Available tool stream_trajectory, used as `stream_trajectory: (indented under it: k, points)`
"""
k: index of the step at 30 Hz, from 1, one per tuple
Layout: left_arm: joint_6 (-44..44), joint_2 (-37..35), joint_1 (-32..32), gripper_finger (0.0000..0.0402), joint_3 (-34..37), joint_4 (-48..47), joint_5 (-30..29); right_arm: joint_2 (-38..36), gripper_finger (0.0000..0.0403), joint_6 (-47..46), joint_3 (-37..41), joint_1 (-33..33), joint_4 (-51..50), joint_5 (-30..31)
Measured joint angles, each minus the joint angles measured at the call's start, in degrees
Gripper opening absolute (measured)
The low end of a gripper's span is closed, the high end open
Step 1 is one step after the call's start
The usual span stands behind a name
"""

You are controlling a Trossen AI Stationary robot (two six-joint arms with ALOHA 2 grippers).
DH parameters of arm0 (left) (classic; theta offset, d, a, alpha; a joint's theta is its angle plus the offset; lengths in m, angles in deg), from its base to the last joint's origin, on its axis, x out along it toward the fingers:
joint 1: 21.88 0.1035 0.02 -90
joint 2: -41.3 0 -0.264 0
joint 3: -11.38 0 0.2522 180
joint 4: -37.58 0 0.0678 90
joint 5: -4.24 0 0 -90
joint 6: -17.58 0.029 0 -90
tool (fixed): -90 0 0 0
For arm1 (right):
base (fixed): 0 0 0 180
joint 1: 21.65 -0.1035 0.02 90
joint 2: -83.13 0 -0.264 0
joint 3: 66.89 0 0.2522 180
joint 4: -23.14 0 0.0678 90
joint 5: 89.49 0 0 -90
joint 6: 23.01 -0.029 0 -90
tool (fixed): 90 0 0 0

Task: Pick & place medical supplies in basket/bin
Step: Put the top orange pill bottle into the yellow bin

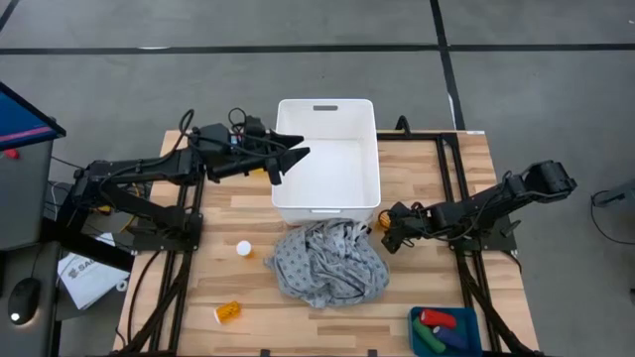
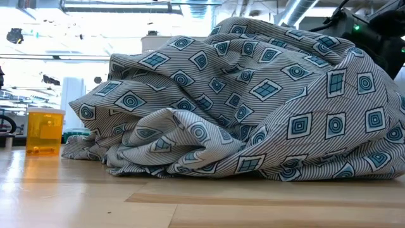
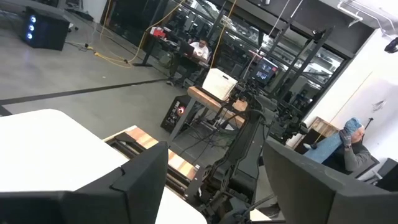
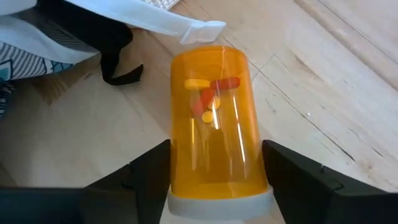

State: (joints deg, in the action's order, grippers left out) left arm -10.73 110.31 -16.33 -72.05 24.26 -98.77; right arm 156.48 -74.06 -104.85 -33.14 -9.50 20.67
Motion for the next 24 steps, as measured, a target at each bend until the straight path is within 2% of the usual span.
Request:
stream_trajectory:
  k: [8,16,24]
  points:
    - [0.0,0.0,0.2,0.0254,0.0,0.0,0.4,0.0,0.0202,0.0,0.0,-0.1,0.2,-0.4]
    - [0.0,0.0,0.2,0.0254,0.0,0.0,1.0,0.0,0.0211,0.0,0.0,-0.1,0.7,-0.9]
    - [0.0,0.0,0.2,0.0254,0.0,0.0,1.0,-1.2,0.0204,0.1,-0.3,-0.1,0.2,-1.7]
